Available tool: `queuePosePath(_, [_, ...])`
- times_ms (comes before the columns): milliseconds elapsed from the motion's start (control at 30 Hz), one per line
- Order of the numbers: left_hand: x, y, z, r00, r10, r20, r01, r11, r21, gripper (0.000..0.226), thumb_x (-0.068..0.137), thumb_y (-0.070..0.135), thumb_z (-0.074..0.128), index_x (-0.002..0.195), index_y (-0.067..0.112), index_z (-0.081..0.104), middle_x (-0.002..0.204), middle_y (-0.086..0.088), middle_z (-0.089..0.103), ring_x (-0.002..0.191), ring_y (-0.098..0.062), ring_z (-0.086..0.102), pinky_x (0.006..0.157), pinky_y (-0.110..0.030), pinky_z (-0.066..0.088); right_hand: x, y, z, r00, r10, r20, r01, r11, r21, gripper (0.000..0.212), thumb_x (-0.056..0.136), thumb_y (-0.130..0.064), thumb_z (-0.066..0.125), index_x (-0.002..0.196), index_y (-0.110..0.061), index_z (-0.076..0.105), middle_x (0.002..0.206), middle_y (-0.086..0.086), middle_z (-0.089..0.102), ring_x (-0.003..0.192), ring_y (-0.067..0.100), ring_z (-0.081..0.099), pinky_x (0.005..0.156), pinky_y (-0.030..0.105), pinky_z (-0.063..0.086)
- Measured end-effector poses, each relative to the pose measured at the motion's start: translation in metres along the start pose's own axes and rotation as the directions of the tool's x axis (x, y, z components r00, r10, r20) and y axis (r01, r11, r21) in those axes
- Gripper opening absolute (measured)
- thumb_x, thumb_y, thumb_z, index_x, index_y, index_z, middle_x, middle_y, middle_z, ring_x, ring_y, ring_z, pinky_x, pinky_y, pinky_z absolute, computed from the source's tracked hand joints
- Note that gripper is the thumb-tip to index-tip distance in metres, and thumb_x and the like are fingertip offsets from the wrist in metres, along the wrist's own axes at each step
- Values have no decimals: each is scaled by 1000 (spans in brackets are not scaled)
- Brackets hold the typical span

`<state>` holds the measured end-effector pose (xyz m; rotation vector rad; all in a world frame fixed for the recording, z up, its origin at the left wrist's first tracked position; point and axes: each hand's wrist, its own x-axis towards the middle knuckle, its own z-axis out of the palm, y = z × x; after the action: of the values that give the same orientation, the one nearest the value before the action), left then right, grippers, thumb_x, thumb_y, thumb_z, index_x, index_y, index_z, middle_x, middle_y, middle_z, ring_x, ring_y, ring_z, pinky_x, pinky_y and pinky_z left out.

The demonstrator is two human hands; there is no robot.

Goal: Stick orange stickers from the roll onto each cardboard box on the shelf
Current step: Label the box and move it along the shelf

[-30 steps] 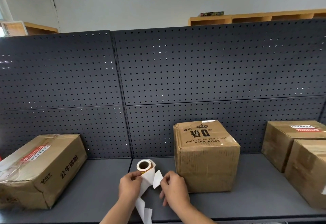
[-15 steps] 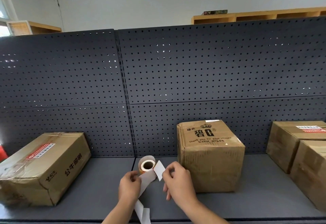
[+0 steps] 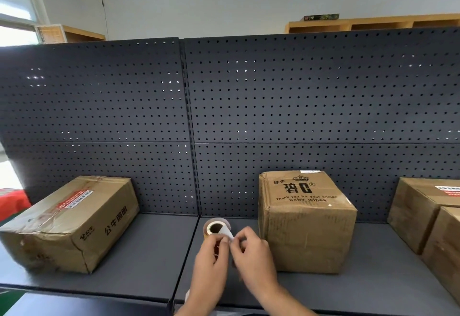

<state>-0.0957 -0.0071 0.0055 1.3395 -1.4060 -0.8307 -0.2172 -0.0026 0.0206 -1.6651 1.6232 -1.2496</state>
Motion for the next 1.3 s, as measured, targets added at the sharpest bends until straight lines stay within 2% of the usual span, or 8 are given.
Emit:
queuePosePath(67, [-1, 11, 2, 988, -138, 72, 153, 952, -266, 23, 106, 28, 55, 94, 23, 74, 87, -3, 78, 84, -22, 73, 77, -41, 60, 1, 2, 2, 998, -59, 2, 59, 996, -61, 19, 98, -32, 61, 80, -27, 56, 62, -2, 69, 53, 13, 64, 52, 38, 53])
queuePosePath(133, [0, 19, 3, 965, -246, 88, 260, 861, -436, 28, 106, 28, 54, 101, 6, 72, 90, -14, 79, 83, -25, 76, 70, -35, 60, 1, 4, 2, 994, -105, 13, 106, 989, -104, 16, 98, -35, 58, 84, -28, 57, 67, -6, 70, 59, 10, 66, 56, 35, 55])
queuePosePath(300, [-4, 23, -4, 950, -277, 143, 308, 758, -575, 27, 101, 23, 64, 106, -4, 66, 89, -21, 76, 79, -24, 75, 69, -32, 60, -7, 8, -6, 972, -227, 63, 234, 960, -156, 19, 101, -48, 51, 107, -33, 61, 79, -14, 73, 72, 7, 68, 62, 29, 53])
queuePosePath(567, [-9, 21, -2, 958, -249, 139, 283, 764, -580, 25, 106, 18, 55, 112, 2, 72, 100, -23, 78, 92, -33, 76, 87, -45, 60, -11, 10, -20, 968, -249, 29, 251, 963, -101, 37, 96, -68, 51, 105, -34, 64, 75, -12, 71, 69, 10, 67, 60, 31, 53])
queuePosePath(733, [-6, 23, -2, 975, -209, 82, 218, 798, -561, 25, 105, 17, 55, 110, -3, 70, 88, -20, 73, 74, -24, 67, 78, -42, 57, -12, 5, -23, 984, -143, -107, 153, 984, 86, 15, 105, -39, 54, 95, -31, 61, 66, -3, 68, 47, 12, 57, 48, 38, 46])
queuePosePath(933, [-11, 27, -3, 988, -146, 54, 151, 819, -553, 22, 105, 12, 53, 96, -3, 67, 83, -16, 66, 64, -19, 59, 67, -37, 52, -18, -2, -26, 1000, -14, 21, 5, 914, 406, 11, 102, -28, 64, 92, -26, 69, 70, 4, 64, 50, 15, 50, 46, 32, 42])
queuePosePath(1233, [-5, 47, -8, 996, 91, -7, -87, 919, -386, 22, 105, 17, 58, 89, 14, 74, 86, -17, 68, 70, -21, 61, 65, -29, 53, -6, -14, -49, 989, -133, -69, 148, 939, 310, 13, 97, -24, 73, 84, -26, 70, 72, -4, 67, 62, 9, 55, 59, 29, 45])
queuePosePath(1300, [-4, 54, -7, 990, 140, -8, -134, 931, -340, 20, 104, 21, 59, 91, 18, 73, 85, -14, 69, 73, -23, 61, 67, -38, 52, -3, -20, -58, 981, -166, -100, 187, 947, 262, 13, 96, -24, 74, 84, -25, 71, 76, -4, 68, 68, 12, 59, 64, 31, 50])
